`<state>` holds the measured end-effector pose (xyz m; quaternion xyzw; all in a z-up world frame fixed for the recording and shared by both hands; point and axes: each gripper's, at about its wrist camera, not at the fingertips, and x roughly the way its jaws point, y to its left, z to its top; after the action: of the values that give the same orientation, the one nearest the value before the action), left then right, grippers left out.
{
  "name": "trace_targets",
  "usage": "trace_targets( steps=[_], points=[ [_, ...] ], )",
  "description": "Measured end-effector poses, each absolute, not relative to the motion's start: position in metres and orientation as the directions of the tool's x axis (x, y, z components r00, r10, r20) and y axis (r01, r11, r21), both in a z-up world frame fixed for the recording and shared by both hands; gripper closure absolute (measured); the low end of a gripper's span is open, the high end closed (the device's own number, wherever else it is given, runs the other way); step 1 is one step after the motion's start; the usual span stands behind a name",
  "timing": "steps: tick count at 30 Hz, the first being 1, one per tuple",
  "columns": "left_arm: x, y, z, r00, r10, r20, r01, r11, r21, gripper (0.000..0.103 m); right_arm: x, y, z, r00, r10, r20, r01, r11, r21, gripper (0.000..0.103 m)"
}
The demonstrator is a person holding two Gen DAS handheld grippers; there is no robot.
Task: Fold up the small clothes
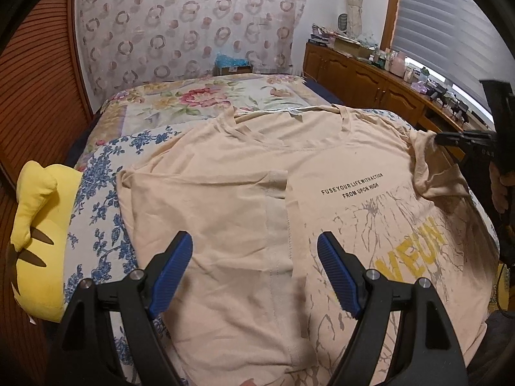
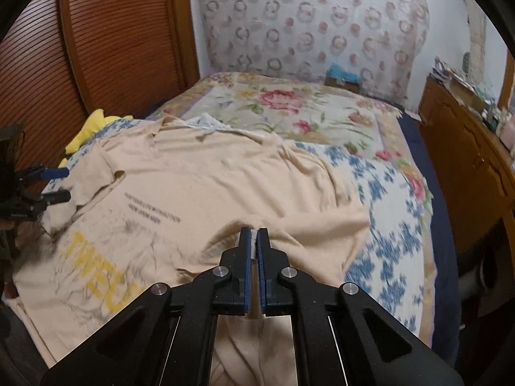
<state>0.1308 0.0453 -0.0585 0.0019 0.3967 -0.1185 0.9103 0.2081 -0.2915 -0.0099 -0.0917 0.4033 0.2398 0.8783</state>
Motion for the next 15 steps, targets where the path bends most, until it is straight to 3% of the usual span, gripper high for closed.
trace_targets(
  steps=[8,15],
  points=[
    [0.124,0.051,-0.062,0.654,-0.204,-0.729,0.200,0.975,-0.094,0.023,0.226,-0.260,0.006,0.589,0.369,-0.719,-0.517,0.856,0.016,0.102],
    [0.121,0.054,-0.064,0.652,-0.204,-0.730,0.190,0.976,-0.103,0.023,0.238,-0.232,0.020,0.556,0.464,-0.690,-0.570,0.817,0.090,0.102]
  ],
)
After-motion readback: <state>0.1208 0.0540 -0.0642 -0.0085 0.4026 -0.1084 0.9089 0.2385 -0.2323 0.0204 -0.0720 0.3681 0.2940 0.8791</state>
